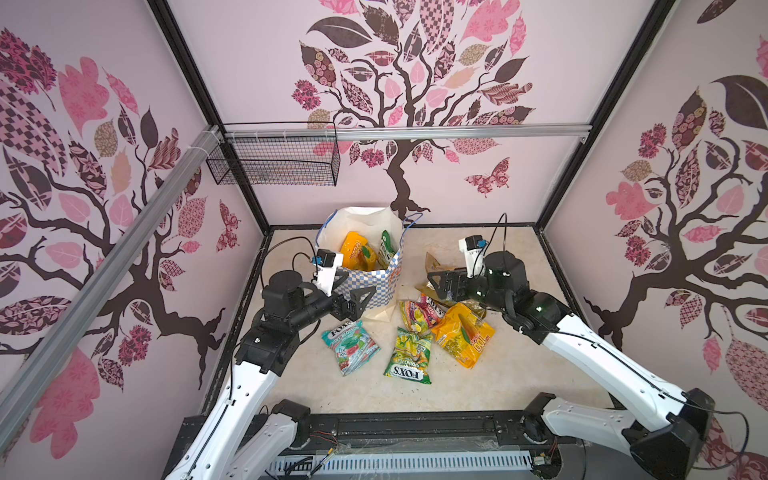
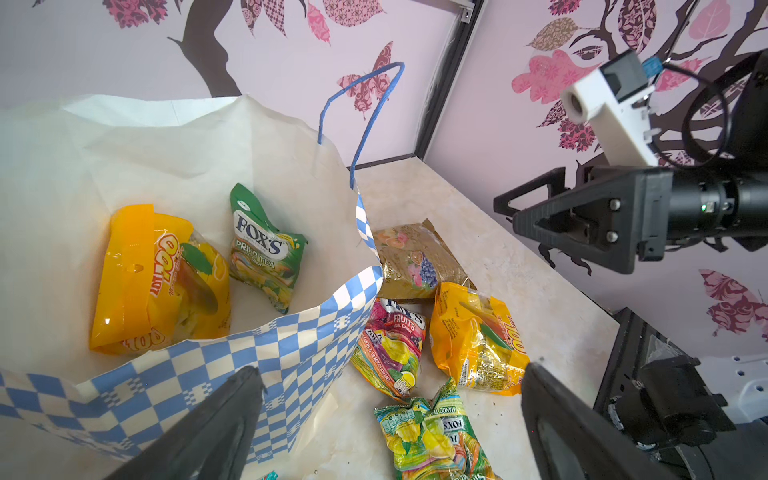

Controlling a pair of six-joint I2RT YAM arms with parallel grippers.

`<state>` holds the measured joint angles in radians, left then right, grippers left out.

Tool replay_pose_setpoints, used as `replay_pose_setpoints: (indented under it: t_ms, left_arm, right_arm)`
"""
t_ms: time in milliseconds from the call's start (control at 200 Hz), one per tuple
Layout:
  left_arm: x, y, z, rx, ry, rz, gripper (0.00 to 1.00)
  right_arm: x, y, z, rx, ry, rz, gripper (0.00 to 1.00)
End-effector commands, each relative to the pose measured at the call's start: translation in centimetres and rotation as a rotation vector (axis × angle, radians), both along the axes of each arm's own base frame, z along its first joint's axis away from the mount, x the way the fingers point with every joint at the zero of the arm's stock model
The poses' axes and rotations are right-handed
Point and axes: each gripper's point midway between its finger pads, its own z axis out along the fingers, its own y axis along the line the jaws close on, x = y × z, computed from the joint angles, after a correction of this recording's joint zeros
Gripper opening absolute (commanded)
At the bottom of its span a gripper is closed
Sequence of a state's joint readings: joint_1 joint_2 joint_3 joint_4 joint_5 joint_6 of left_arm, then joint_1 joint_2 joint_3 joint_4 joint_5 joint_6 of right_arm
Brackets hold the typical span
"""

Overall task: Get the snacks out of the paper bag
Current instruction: 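Raise the right gripper and move it back over the bag, then lower the right gripper into the bag toward the second yellow Ooh packet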

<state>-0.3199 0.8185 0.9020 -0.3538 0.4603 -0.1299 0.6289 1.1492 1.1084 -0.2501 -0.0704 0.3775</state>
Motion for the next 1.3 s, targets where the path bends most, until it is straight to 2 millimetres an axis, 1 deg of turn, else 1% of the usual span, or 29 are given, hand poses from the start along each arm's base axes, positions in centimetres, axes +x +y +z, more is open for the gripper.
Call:
replay_pose_setpoints:
  t_ms: [0, 115, 195, 315, 395, 440, 455, 460, 475, 480, 560, 570, 590, 620, 650, 655, 670, 680, 690, 695, 755, 900, 1070, 1165, 1240, 1295]
  left_arm:
    - [0.0, 0.7, 0.9, 0.004, -0.034, 0.045, 0.99]
    - [1.2, 2.7, 0.3, 0.041, -0.014, 0.184, 0.99]
    - [1.9, 3.9, -0.3, 0.071, 0.007, 0.26, 0.99]
    - [2.4, 4.5, -1.0, 0.099, 0.042, 0.303, 0.99]
    - [2.5, 4.6, -1.0, 0.099, 0.045, 0.309, 0.99]
    - [2.6, 4.7, -1.2, 0.101, 0.048, 0.316, 0.99]
    - [2.6, 4.8, -1.2, 0.1, 0.048, 0.32, 0.99]
    - [2.6, 4.8, -1.2, 0.101, 0.049, 0.321, 0.99]
    - [2.7, 4.8, -1.3, 0.101, 0.05, 0.324, 0.99]
    - [2.7, 4.8, -1.3, 0.101, 0.05, 0.325, 0.99]
    - [2.9, 5.0, -1.4, 0.105, 0.053, 0.342, 0.99]
    - [2.9, 5.1, -1.4, 0.105, 0.054, 0.345, 0.99]
    - [3.0, 5.2, -1.4, 0.106, 0.054, 0.352, 0.99]
    - [3.1, 5.4, -1.5, 0.109, 0.057, 0.366, 0.99]
    - [3.2, 5.6, -1.5, 0.109, 0.059, 0.377, 0.99]
    - [3.2, 5.6, -1.6, 0.111, 0.06, 0.381, 0.98]
    - [3.3, 5.7, -1.6, 0.113, 0.061, 0.387, 0.98]
    - [3.3, 5.8, -1.5, 0.113, 0.06, 0.391, 0.98]
    - [3.3, 5.9, -1.5, 0.112, 0.058, 0.394, 0.98]
    - [3.3, 5.9, -1.5, 0.113, 0.058, 0.397, 0.98]
    - [3.4, 6.3, -1.5, 0.114, 0.058, 0.418, 0.98]
    - [3.3, 7.1, -1.1, 0.106, 0.047, 0.464, 0.98]
    - [3.1, 7.5, -0.8, 0.099, 0.038, 0.485, 0.98]
    - [3.1, 7.5, -0.8, 0.099, 0.038, 0.484, 0.98]
    - [3.1, 7.4, -0.8, 0.094, 0.04, 0.484, 0.98]
    - [3.1, 7.4, -0.7, 0.092, 0.039, 0.484, 0.98]
  right_arm:
    - [0.9, 1.9, 3.4, 0.029, -0.071, 0.07, 0.99]
    - [2.1, 3.2, 6.4, 0.044, -0.131, 0.099, 0.99]
    - [3.0, 4.2, 7.9, 0.049, -0.161, 0.116, 0.99]
    - [4.1, 6.1, 9.8, 0.077, -0.161, 0.165, 1.0]
    - [4.7, 7.8, 10.8, 0.101, -0.142, 0.213, 1.0]
    - [5.2, 8.7, 10.9, 0.1, -0.123, 0.228, 1.0]
    - [5.2, 8.9, 11.3, 0.099, -0.129, 0.229, 0.99]
    - [5.4, 9.1, 11.0, 0.094, -0.123, 0.232, 0.99]
    - [5.4, 9.3, 11.3, 0.091, -0.128, 0.228, 1.0]
    - [5.6, 9.5, 11.0, 0.085, -0.121, 0.229, 0.99]
    - [6.7, 11.0, 10.7, 0.026, -0.112, 0.217, 1.0]
    - [6.7, 11.0, 11.1, 0.024, -0.12, 0.214, 1.0]
    - [7.0, 11.6, 10.5, 0.006, -0.108, 0.219, 1.0]
    - [7.3, 12.2, 10.7, -0.003, -0.106, 0.224, 1.0]
    - [7.5, 13.0, 10.4, -0.016, -0.093, 0.238, 0.99]
    - [7.6, 13.2, 10.6, -0.013, -0.099, 0.24, 1.0]
    - [7.7, 13.6, 10.3, -0.02, -0.088, 0.249, 1.0]
    - [7.7, 13.8, 10.5, -0.02, -0.09, 0.254, 1.0]
    - [7.8, 14.1, 10.0, -0.029, -0.08, 0.259, 1.0]
    - [7.8, 14.2, 10.3, -0.027, -0.085, 0.261, 1.0]
    - [8.3, 15.8, 9.8, -0.046, -0.07, 0.289, 1.0]
    - [10.0, 19.1, 7.3, -0.081, -0.034, 0.318, 1.0]
    - [13.7, 20.8, 2.8, -0.106, -0.02, 0.238, 0.99]
    - [15.0, 21.9, 0.5, -0.103, -0.008, 0.232, 0.99]
    - [15.6, 22.6, -0.8, -0.099, 0.003, 0.233, 0.99]
    - [16.2, 23.0, -2.1, -0.103, 0.012, 0.229, 1.0]
